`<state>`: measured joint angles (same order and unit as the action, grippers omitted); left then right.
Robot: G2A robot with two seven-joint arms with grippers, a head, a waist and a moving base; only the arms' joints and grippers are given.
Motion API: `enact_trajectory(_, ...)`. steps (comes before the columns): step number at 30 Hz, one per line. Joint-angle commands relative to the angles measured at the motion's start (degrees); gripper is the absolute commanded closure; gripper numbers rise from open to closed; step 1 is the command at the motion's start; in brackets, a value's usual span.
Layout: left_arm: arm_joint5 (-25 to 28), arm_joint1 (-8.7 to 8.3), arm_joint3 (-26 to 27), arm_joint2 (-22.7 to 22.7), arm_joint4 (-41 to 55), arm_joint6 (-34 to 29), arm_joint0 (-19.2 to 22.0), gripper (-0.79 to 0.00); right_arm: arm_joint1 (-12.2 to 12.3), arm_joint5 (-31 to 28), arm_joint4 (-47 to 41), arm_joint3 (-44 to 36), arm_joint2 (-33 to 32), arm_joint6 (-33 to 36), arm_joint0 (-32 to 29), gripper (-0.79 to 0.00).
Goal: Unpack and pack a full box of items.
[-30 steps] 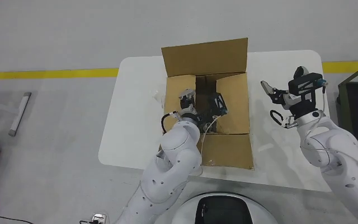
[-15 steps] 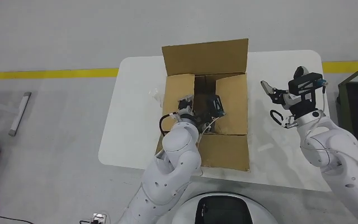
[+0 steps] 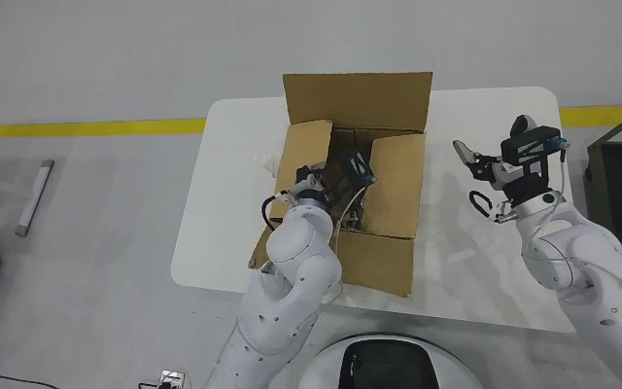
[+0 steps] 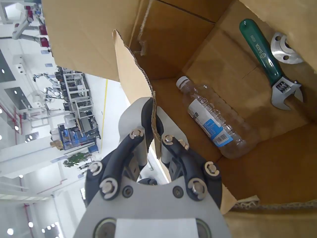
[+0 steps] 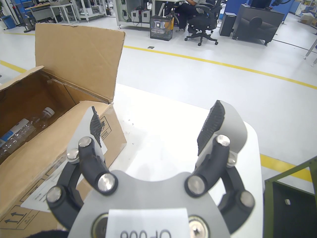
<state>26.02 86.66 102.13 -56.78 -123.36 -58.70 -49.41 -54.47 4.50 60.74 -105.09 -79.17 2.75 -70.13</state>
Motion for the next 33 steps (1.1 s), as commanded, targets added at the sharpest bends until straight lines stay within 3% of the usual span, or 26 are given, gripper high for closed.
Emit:
enact_trajectory(1, -1.6, 0.31, 0.7, -0.6, 1.9, -0.8, 0.2, 0.000, 0.0, 0.0, 0.0, 0.0, 0.0, 0.0, 0.0, -0.785)
enact_trajectory(13, -15.0, 2.44, 3.5, -5.6, 16.4, -6.9, 2.1, 0.000, 0.0, 0.0, 0.0, 0.0, 0.0, 0.0, 0.0, -0.785)
enact_trajectory(21, -18.0, 3.05, 3.9, -6.5, 19.5, -6.9, 2.6, 0.000, 0.0, 0.0, 0.0, 0.0, 0.0, 0.0, 0.0, -0.785)
enact_trajectory(33, -18.4, 3.36, 3.3, -7.1, 19.4, -6.2, 2.1, 0.000, -0.5, 1.2, -1.8, 0.9, 0.8, 0.2, -1.0, -0.785)
